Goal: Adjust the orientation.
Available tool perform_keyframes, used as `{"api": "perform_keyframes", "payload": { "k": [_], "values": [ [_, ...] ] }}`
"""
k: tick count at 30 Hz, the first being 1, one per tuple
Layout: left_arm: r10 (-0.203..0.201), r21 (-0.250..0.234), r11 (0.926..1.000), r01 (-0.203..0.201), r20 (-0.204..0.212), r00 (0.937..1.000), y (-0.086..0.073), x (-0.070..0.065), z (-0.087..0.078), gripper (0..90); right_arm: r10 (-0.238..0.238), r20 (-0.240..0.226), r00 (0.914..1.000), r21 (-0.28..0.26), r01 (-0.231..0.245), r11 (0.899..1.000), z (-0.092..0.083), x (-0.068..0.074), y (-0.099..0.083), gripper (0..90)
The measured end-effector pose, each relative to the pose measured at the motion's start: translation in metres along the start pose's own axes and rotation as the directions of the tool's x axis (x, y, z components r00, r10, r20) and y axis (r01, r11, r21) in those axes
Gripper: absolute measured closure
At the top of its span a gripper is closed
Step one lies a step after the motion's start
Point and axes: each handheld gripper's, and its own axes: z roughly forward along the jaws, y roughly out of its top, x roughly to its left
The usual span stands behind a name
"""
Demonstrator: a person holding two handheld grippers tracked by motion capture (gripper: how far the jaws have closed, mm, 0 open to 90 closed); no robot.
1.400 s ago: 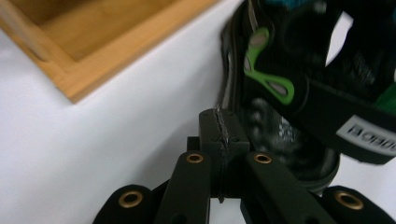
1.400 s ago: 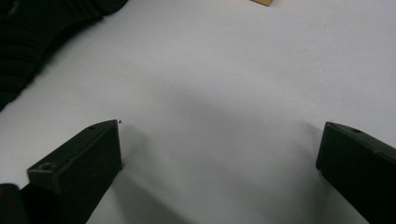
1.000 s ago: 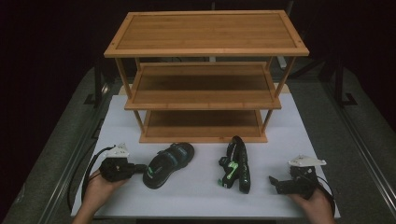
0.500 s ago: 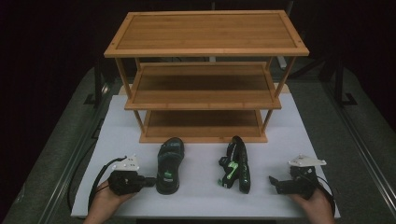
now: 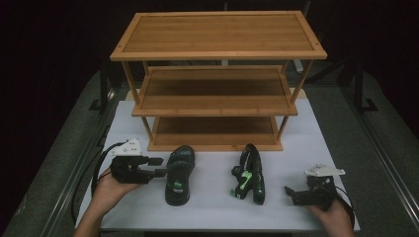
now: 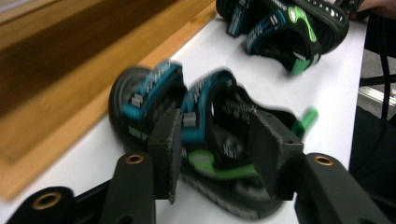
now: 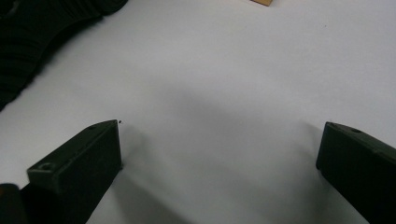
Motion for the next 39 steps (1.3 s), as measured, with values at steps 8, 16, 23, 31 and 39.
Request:
{"api": "perform_keyframes", "payload": {
  "k": [8, 16, 23, 31, 39],
  "values": [
    [-0.002, 0.045, 0.9990, 0.000, 0.051, 0.9987, 0.011, 0.012, 0.039, 49.6, 0.001, -0.001, 1.0000, 0.000, -0.001, 1.000, 0.000, 0.000, 0.000, 0.0],
    [0.014, 0.079, 0.9967, -0.021, 0.090, 0.9958, 0.008, 0.013, 0.054, 63.6, 0.000, -0.001, 1.0000, 0.001, 0.000, 1.000, 0.000, 0.000, 0.000, 0.0],
    [0.062, 0.076, 0.9948, -0.067, 0.064, 0.9960, 0.009, 0.010, 0.051, 69.9, -0.001, -0.001, 1.0000, 0.001, 0.001, 1.000, 0.000, 0.000, 0.000, 0.0],
    [0.084, 0.048, 0.9949, -0.088, 0.088, 0.9926, 0.019, 0.004, 0.054, 70.0, -0.001, 0.000, 1.0000, 0.000, 0.001, 1.000, 0.000, 0.000, 0.000, 0.0],
    [0.130, 0.034, 0.9900, -0.137, 0.157, 0.9790, 0.042, -0.007, 0.077, 70.0, 0.001, -0.001, 1.0000, -0.001, -0.001, 1.000, 0.000, 0.000, 0.000, 0.0]
  ]
}}
